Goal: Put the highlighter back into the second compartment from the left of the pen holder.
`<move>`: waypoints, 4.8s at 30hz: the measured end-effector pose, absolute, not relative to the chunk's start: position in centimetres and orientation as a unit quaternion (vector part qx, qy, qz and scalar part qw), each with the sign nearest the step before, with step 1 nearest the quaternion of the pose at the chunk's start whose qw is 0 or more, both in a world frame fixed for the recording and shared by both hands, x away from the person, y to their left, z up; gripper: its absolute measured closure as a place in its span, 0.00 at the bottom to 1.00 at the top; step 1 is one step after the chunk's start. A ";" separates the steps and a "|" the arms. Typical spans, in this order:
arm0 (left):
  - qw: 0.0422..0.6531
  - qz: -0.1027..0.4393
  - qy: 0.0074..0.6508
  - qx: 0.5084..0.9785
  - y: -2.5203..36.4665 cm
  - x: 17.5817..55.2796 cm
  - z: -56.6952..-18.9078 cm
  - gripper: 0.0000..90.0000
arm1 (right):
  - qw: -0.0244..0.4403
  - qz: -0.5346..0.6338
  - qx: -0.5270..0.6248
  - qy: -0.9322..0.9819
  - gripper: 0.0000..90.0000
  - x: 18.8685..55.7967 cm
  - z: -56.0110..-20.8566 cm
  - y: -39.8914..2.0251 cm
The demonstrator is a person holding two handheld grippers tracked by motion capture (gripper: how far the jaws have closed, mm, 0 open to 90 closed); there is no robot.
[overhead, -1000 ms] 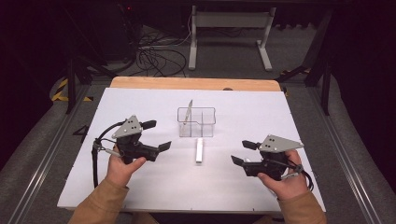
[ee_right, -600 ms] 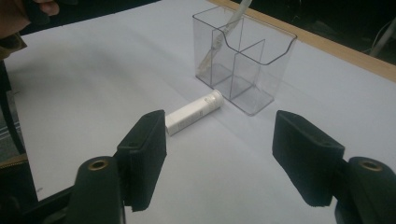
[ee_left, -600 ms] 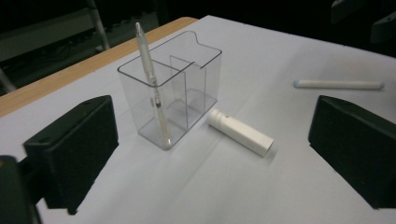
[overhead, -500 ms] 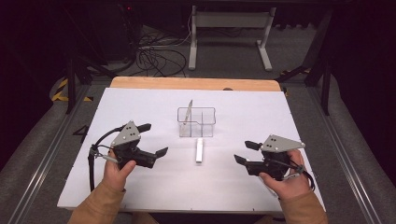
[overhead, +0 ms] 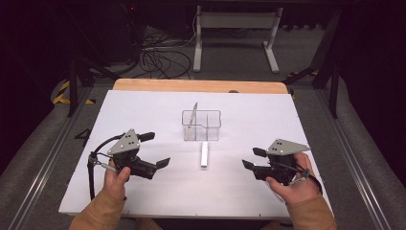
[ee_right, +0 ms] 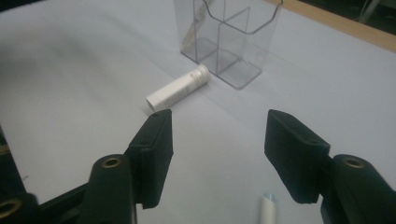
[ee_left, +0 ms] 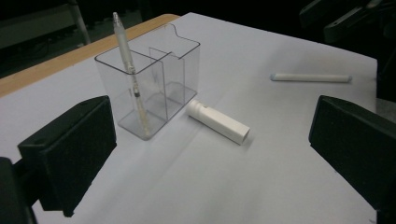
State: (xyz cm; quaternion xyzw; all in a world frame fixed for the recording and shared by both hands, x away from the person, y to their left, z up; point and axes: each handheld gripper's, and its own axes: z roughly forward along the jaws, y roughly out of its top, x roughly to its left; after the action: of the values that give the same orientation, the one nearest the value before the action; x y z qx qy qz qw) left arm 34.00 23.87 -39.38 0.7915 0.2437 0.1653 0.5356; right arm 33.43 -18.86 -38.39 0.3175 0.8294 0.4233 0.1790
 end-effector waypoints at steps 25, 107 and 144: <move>0.532 0.173 0.252 0.790 25.3 32.6 -40.6 0.02 | 0.144 0.277 0.414 0.855 0.58 34.2 -40.8 -19.4; 0.523 0.179 0.259 0.792 25.6 32.2 -41.0 0.02 | 0.163 0.185 0.452 0.857 0.88 34.7 -42.2 -19.3; 0.528 0.183 0.266 0.785 26.0 31.8 -41.0 0.02 | 0.197 0.405 0.401 0.798 0.88 35.6 -37.7 -17.6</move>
State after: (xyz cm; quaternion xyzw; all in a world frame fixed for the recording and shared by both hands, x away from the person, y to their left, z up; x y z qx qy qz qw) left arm 31.79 26.04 -41.01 0.7854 0.2662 0.1826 0.5281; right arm 35.62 -17.55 -37.71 0.4013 0.7976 0.4047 0.1973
